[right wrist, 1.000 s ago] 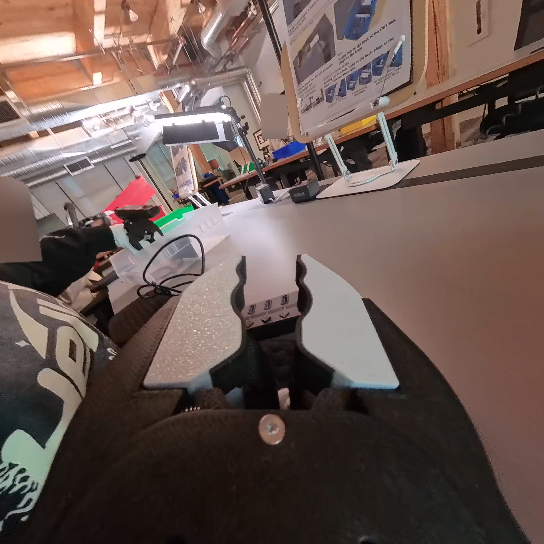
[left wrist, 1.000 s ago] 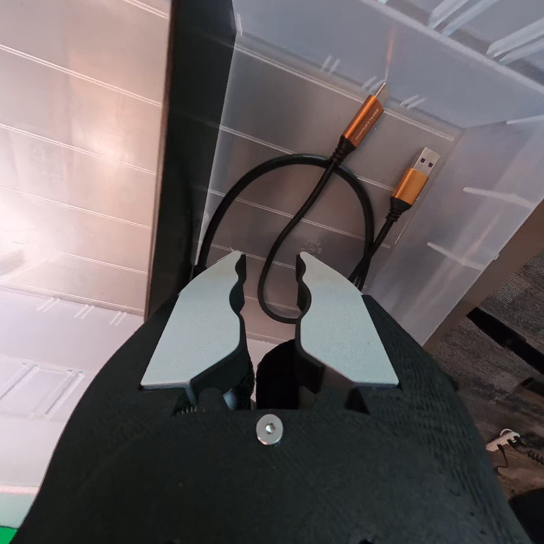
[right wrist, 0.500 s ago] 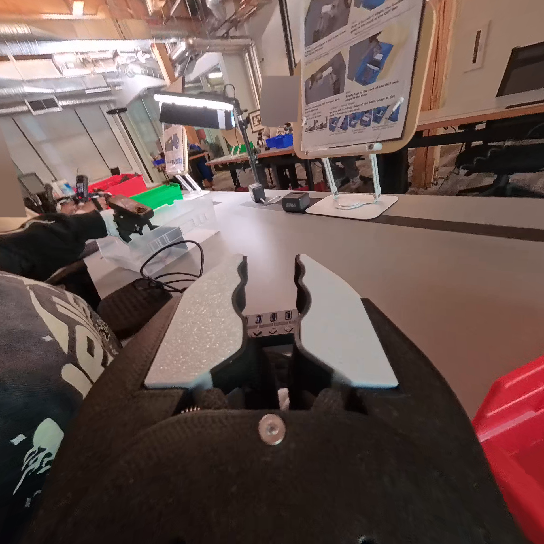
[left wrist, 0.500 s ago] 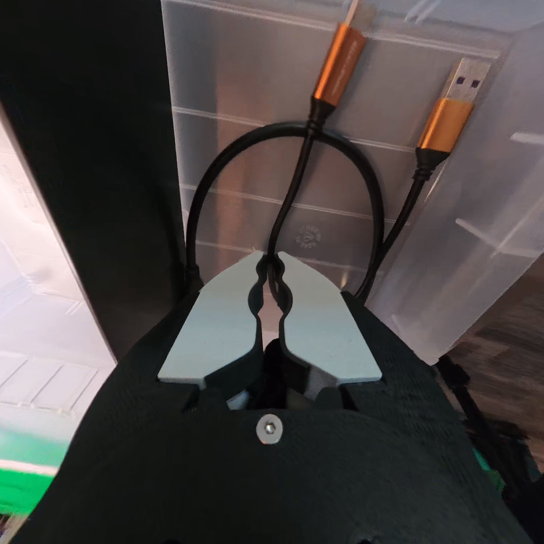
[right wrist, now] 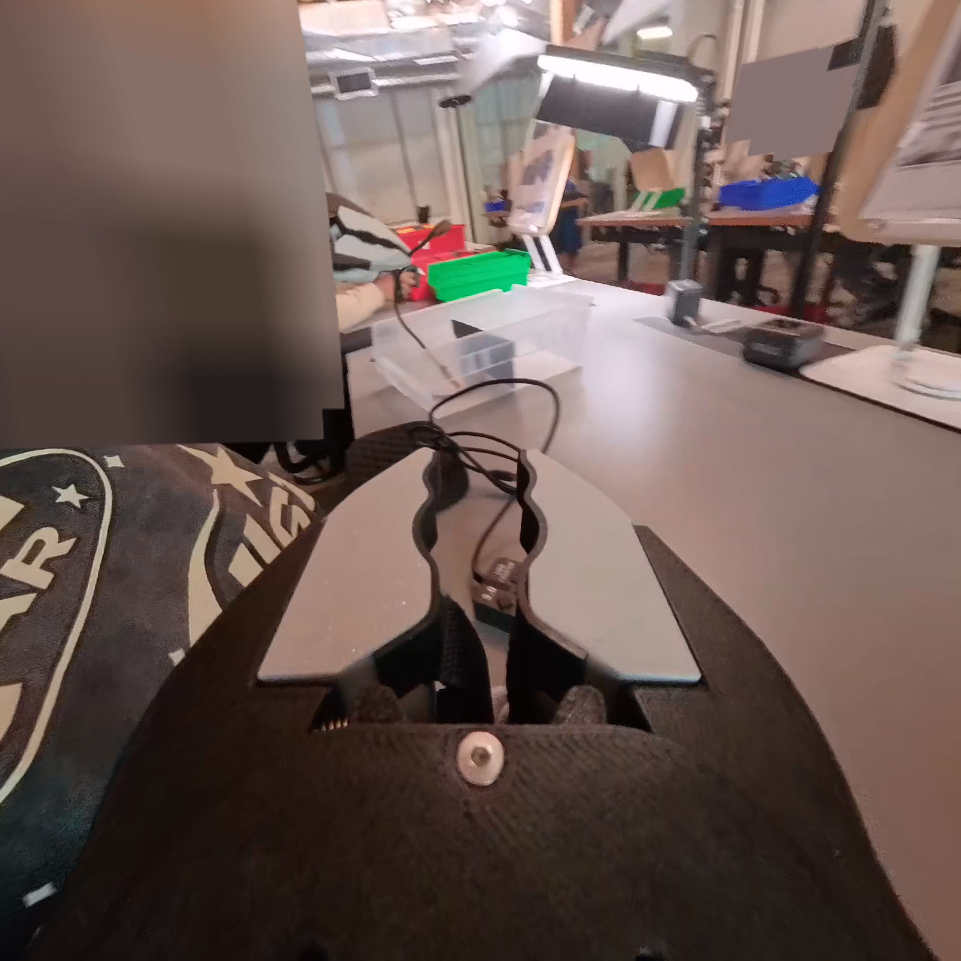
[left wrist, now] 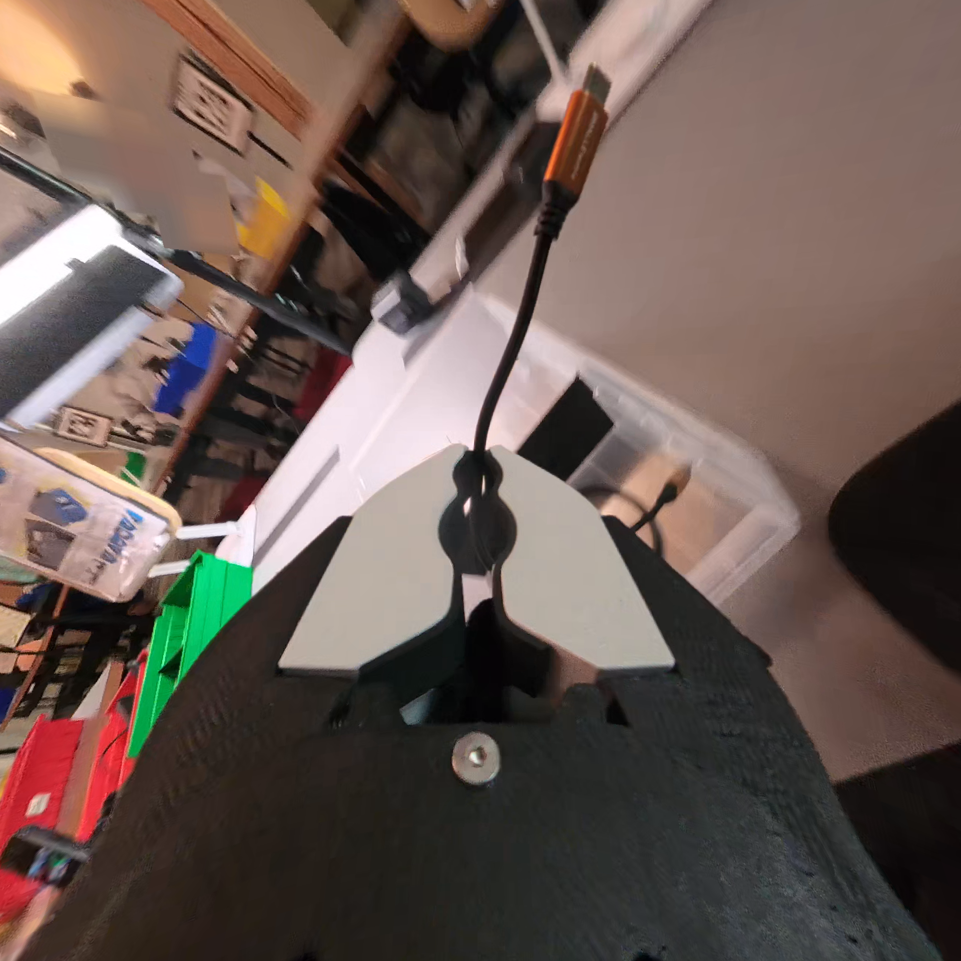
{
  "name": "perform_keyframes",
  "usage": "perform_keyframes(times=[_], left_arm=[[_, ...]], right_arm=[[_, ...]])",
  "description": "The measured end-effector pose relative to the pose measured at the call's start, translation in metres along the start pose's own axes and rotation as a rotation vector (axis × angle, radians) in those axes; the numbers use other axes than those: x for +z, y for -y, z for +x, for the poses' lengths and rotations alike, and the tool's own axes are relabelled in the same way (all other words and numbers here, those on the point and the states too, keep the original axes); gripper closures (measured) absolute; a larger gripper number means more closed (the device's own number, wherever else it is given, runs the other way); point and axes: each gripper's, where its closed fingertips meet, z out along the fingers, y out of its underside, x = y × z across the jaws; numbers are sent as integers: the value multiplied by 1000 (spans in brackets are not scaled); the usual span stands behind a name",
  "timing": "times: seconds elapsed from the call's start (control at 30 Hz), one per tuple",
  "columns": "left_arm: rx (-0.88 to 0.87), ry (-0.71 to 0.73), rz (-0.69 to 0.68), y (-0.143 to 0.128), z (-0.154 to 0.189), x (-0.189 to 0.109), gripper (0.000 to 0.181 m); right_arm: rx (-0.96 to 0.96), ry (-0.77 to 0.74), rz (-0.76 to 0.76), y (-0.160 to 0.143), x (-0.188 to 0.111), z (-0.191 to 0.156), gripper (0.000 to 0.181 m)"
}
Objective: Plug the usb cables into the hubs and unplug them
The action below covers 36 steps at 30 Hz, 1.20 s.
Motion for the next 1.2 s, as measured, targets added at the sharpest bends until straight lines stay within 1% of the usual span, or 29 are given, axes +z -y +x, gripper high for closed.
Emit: perform_keyframes(times=[0.07, 0.17, 0.27, 0.33, 0.37, 0.47, 0.57, 0.6, 0.7, 0.77, 0.87, 0.93, 1.03, 1.13, 1.2], left_arm=[[-51, 64, 157, 34, 5, -20, 178], [-105, 108, 353, 80, 19, -45, 178], [-143, 113, 502, 120, 37, -63, 178], [-168, 85, 559, 142, 51, -70, 178], [-189, 65, 587, 152, 59, -72, 178], [-281, -35, 740, 187, 90, -81, 178], [-347, -115, 845, 210, 121, -86, 178], [-360, -167, 867, 217, 135, -87, 178], [-371, -330, 866, 230, 178, -87, 178], [-349, -393, 826, 230, 206, -84, 178], [-322, -469, 801, 228, 242, -82, 178], [-276, -496, 790, 231, 254, -79, 178], [-189, -438, 744, 229, 257, -67, 178], [-134, -415, 704, 226, 261, -50, 178], [-106, -419, 674, 222, 266, -40, 178]], right_arm=[[-13, 49, 47, -10, 16, -13, 153], [-48, 89, 100, -21, 37, -24, 152], [-96, 118, 178, -18, 55, -34, 141], [-153, 144, 230, -9, 63, -43, 129], [-187, 128, 241, -3, 65, -44, 123], [-263, 134, 289, 19, 67, -51, 115], [-225, 189, 250, 23, 64, -65, 109], [-214, 194, 264, 27, 60, -69, 110], [-287, 152, 292, 43, 41, -77, 115], [-352, 114, 298, 55, 26, -79, 121], [-361, 120, 288, 65, 10, -86, 134], [-391, 111, 262, 65, 5, -89, 141], [-442, 80, 227, 66, 2, -89, 148], [-499, 64, 150, 63, 7, -85, 153], [-580, 16, 102, 61, 13, -77, 154]])
